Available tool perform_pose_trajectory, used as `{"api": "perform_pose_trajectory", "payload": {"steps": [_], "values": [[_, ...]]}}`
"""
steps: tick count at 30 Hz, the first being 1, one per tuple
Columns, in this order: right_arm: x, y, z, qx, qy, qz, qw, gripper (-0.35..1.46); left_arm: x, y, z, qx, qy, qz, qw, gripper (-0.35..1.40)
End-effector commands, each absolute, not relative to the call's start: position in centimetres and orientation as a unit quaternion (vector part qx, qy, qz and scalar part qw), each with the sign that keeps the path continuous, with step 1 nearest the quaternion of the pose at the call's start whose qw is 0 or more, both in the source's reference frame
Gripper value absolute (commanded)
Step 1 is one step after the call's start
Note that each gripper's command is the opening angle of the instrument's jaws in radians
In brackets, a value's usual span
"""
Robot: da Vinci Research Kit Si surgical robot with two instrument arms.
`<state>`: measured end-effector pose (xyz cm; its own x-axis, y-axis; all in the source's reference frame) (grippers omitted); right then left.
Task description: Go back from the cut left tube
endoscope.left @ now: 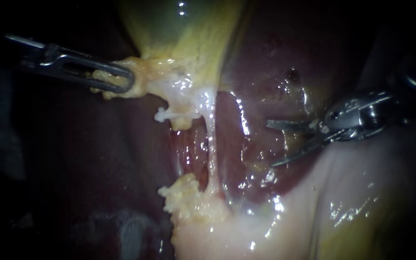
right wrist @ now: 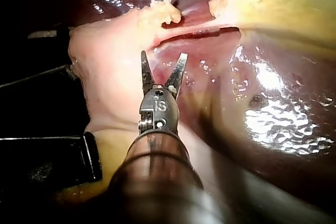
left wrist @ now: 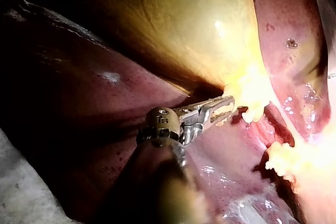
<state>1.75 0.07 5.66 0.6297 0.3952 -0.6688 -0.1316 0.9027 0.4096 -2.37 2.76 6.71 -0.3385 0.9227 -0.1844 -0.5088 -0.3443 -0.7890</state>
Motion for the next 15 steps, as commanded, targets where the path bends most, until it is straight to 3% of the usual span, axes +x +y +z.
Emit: {"api": "perform_pose_trajectory", "payload": {"steps": [1,15], "values": [[1.75,0.07,5.67,0.163,0.404,0.148,0.888,1.45,-2.41,2.75,6.74,-0.325,-0.32,0.754,0.473,-0.35],[1.75,0.07,5.67,0.163,0.404,0.149,0.888,1.45,-2.8,2.65,7.04,-0.335,-0.321,0.762,0.452,-0.35]]}}
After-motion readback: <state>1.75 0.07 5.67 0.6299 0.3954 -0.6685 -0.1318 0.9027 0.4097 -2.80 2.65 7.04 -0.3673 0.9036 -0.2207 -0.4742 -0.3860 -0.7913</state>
